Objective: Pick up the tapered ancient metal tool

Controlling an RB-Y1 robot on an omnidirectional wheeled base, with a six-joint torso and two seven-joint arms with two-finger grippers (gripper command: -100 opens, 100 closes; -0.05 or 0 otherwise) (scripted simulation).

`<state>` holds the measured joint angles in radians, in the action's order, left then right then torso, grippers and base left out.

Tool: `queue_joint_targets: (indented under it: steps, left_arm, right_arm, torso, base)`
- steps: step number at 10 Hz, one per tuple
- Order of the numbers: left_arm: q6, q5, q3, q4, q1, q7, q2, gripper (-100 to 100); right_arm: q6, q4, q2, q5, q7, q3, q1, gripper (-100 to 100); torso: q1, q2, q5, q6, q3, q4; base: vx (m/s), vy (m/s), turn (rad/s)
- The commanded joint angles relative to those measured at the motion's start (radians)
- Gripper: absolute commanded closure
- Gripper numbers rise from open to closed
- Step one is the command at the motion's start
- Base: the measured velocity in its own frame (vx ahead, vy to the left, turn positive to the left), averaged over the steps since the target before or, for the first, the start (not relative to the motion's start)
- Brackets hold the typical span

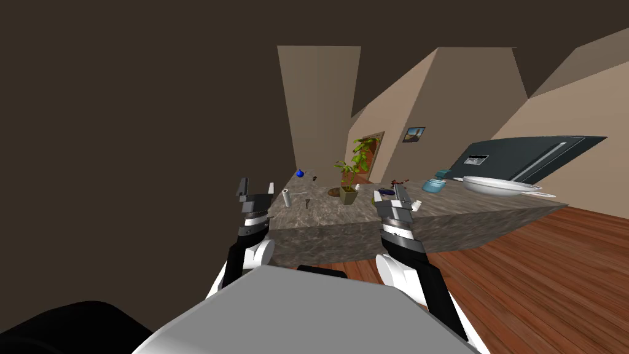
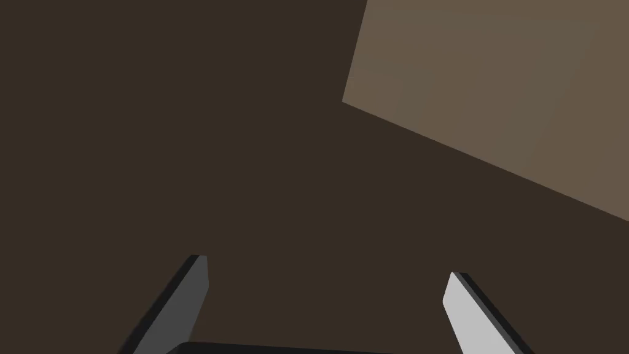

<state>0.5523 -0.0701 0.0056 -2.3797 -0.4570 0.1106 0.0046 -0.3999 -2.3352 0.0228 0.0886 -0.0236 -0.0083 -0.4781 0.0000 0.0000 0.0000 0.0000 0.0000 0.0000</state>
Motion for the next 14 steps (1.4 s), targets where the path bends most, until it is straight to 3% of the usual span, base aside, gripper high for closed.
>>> queue_joint_targets:
  steps: [1,5,6,8,9,12,14]
  left_arm:
    - [-0.014,0.000,0.005,0.012,0.014,0.011,0.030,-100]
    - [-0.100,-0.002,0.035,0.080,0.098,0.073,0.101,-100]
    - [-0.100,-0.002,0.035,0.080,0.098,0.073,0.101,-100]
    - [-0.161,-0.002,0.059,0.134,0.162,0.122,0.127,-100]
    - [-0.167,-0.002,0.059,0.134,0.163,0.122,0.127,-100]
    - [-0.271,-0.004,0.105,0.233,0.277,0.211,0.160,-100]
    - [-0.292,-0.004,0.105,0.234,0.281,0.213,0.160,-100]
  right_arm:
    - [0.000,0.000,0.000,0.000,0.000,0.000,0.000,0]
    - [0.000,0.000,0.000,0.000,0.000,0.000,0.000,0]
    - [0.000,0.000,0.000,0.000,0.000,0.000,0.000,0]
    - [0.000,0.000,0.000,0.000,0.000,0.000,0.000,0]
    - [0.000,0.000,0.000,0.000,0.000,0.000,0.000,0]
    - [0.000,0.000,0.000,0.000,0.000,0.000,0.000,0]
    - [0.000,0.000,0.000,0.000,0.000,0.000,0.000,0]
  torso:
    - [0.000,0.000,0.000,0.000,0.000,0.000]
    - [-0.004,0.005,-0.001,0.000,0.003,0.001]
    - [-0.005,0.005,-0.001,0.000,0.003,0.001]
    - [-0.002,0.004,-0.001,0.000,0.002,0.001]
    - [-0.003,0.005,-0.001,0.000,0.003,0.001]
    - [-0.006,0.006,-0.001,0.000,0.003,0.001]
    - [-0.005,0.006,-0.001,0.000,0.004,0.002]
  base:
    - [-0.022,-0.013,-0.020]
    - [-0.077,-0.056,-0.036]
    - [-0.054,-0.044,-0.011]
    - [-0.077,-0.046,-0.043]
    - [-0.080,-0.048,-0.018]
    - [-0.103,-0.091,-0.060]
    - [-0.055,-0.045,-0.002]
